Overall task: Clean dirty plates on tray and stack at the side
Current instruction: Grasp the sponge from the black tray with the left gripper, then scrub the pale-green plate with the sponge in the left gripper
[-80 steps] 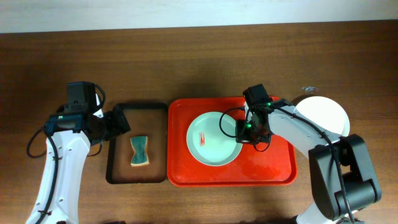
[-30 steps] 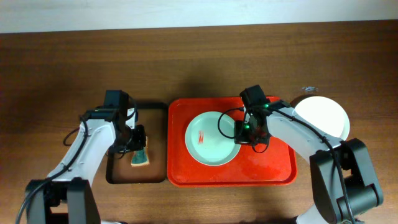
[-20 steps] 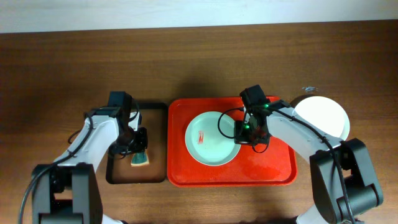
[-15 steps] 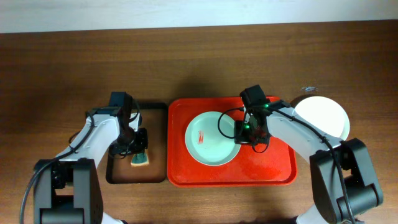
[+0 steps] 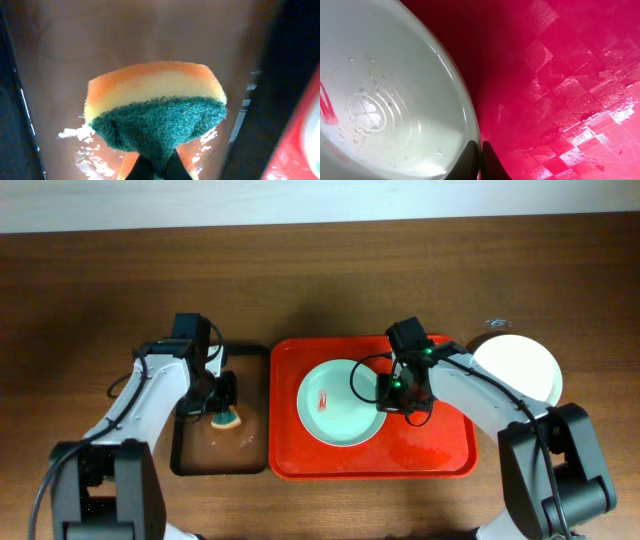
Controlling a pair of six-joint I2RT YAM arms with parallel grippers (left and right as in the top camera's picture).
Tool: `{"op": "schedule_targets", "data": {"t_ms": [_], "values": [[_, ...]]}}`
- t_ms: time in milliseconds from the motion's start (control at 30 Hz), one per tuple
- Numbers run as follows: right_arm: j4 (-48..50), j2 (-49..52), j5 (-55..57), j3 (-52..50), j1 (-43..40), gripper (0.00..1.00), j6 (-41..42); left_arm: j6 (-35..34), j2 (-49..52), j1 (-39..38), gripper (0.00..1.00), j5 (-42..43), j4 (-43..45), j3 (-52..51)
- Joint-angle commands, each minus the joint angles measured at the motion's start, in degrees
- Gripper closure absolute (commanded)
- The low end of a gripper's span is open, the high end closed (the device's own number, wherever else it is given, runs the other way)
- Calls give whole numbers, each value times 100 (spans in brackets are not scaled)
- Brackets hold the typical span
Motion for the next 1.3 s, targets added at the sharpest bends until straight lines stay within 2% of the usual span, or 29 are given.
{"op": "schedule_targets", "data": {"t_ms": [0,33,67,100,333,433,533,800,1167,1267], "values": [[13,-59,-15,-160,46,87,31,13,-461,-350,100,35,-48,289],[24,-59,-37,-160,46,77,31,11,-470,-446,100,-59,-157,398],[35,-59,-96,-160,46,81,31,11,-470,-483,100,-164,-214,448],[35,-59,-229,-160,48,96,31,9,-470,-540,100,-380,-297,527],[214,-59,-280,-160,297,96,33,9,-470,-551,100,-374,-339,662],[205,-59,-293,-160,297,96,33,4,-470,-551,100,-649,-761,1156],[164,-59,-313,-160,297,96,35,-4,-450,-568,100,-647,-872,1180],[162,-59,-404,-160,297,96,33,-13,-448,-1045,100,-846,-820,1180],[170,-59,-463,-160,302,96,181,-13,-446,-1045,100,-841,-798,1180],[195,-59,-463,-160,302,96,184,-264,-448,-1045,100,-1207,-706,1182]]}}
